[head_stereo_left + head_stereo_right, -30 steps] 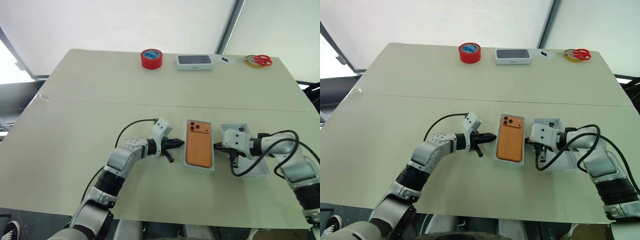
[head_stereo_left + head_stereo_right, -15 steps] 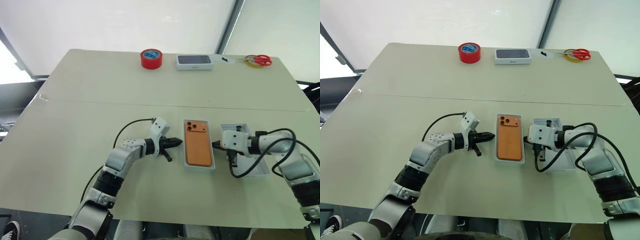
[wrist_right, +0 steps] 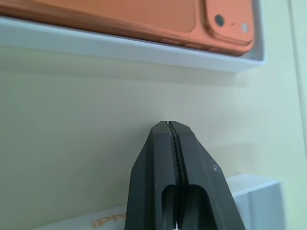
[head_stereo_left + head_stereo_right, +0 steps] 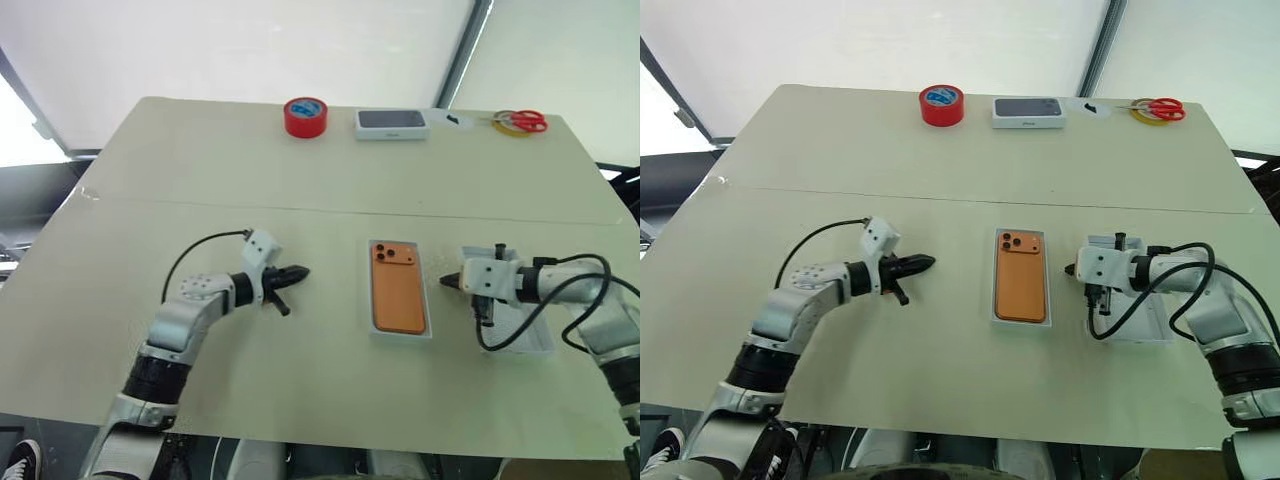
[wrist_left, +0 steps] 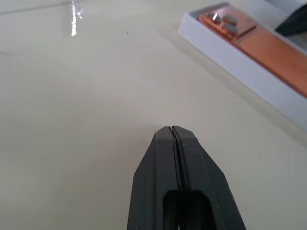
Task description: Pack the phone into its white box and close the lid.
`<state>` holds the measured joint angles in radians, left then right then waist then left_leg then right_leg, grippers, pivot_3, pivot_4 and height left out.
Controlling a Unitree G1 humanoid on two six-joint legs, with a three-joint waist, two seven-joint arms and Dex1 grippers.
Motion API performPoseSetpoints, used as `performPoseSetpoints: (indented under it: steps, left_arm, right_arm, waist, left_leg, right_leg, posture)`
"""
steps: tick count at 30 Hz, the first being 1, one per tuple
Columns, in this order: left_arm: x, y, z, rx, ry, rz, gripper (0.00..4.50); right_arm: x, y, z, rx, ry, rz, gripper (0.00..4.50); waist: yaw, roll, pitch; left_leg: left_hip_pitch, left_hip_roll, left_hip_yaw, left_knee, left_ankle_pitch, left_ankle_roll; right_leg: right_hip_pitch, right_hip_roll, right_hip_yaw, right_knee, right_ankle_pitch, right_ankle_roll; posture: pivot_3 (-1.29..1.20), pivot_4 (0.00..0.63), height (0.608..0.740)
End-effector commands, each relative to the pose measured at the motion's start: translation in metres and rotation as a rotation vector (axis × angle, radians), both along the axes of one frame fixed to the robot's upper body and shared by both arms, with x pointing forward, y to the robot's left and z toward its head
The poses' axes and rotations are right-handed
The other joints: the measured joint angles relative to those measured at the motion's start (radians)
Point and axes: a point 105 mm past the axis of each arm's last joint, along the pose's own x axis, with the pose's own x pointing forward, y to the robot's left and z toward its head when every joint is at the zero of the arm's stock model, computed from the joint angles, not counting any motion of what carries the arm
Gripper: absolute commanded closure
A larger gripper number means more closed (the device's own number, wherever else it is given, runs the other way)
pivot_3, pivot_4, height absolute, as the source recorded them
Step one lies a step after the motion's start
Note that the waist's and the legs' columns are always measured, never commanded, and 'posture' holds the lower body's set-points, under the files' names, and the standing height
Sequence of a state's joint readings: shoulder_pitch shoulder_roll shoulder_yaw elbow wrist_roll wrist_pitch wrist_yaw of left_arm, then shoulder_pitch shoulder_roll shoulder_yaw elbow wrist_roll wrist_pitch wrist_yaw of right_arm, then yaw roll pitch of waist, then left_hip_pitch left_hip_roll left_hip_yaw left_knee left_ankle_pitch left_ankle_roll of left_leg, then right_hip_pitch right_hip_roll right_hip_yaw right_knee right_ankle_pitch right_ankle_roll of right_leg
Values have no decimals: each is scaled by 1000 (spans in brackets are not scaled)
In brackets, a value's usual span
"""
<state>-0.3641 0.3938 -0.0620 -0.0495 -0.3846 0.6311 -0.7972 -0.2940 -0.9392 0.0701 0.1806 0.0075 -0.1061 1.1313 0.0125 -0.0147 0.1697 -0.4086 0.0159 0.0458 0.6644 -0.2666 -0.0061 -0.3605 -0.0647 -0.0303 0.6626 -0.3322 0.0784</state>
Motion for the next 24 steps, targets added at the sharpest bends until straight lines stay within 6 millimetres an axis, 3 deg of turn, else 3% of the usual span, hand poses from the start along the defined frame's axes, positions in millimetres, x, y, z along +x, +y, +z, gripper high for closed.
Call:
performPoseSetpoints:
  steps: [1, 5, 7, 12, 16, 22, 24]
  left_arm:
    - [-5, 14, 30, -56, -102, -29, 3616]
    - [-17, 31, 42, -56, -149, -71, 1609]
    - [-27, 37, 48, -57, -163, -117, 607]
    - [-43, 47, 57, -36, -301, -197, 607]
    - [-53, 54, 48, 19, -385, -259, 607]
    - [-60, 58, 39, 44, -408, -316, 607]
    - [-62, 57, 36, 65, -422, -339, 607]
  right_arm:
    - [-11, 1, 31, 134, 76, -7, 3604]
    - [-24, -14, 33, 105, 109, -20, 1498]
    - [-24, -15, 39, 152, 112, -50, 1478]
    - [-1, -21, 50, 342, 48, -347, 1478]
    - [-13, -18, 37, 299, 74, -475, 1478]
    - [-35, -31, 27, 163, 116, -654, 1478]
    - [-38, -27, 31, 245, 169, -730, 1478]
  waist:
    - [-2, 0, 0]
    - [-2, 1, 0]
    - [-4, 1, 0]
    - [-7, 2, 0]
    - [0, 3, 0]
    - [-2, 4, 0]
    - [-3, 4, 0]
  left_leg:
    - [0, 0, 0, 0, 0, 0]
    - [0, 0, 0, 0, -2, 4]
    - [0, 0, 0, -1, -2, 4]
    - [0, 0, -1, -1, -2, 4]
    - [-1, 0, -1, -4, -1, 1]
    - [-1, 0, -1, -4, -3, 4]
    - [-1, 0, -1, -4, -3, 5]
  right_leg:
    - [0, 0, 0, 0, 0, 0]
    - [0, 0, 0, 0, 0, 0]
    - [0, -1, 0, -1, 0, 0]
    - [0, -1, 0, 0, 0, -1]
    - [-2, -2, 0, -2, 0, -1]
    - [-3, -3, 0, -2, 0, -1]
    - [-3, -3, 0, -2, 0, -1]
  posture:
    - [0, 150, 740]
    - [0, 150, 740]
    - [0, 150, 740]
    - [0, 150, 740]
    - [0, 150, 740]
    - [0, 150, 740]
    - [0, 150, 740]
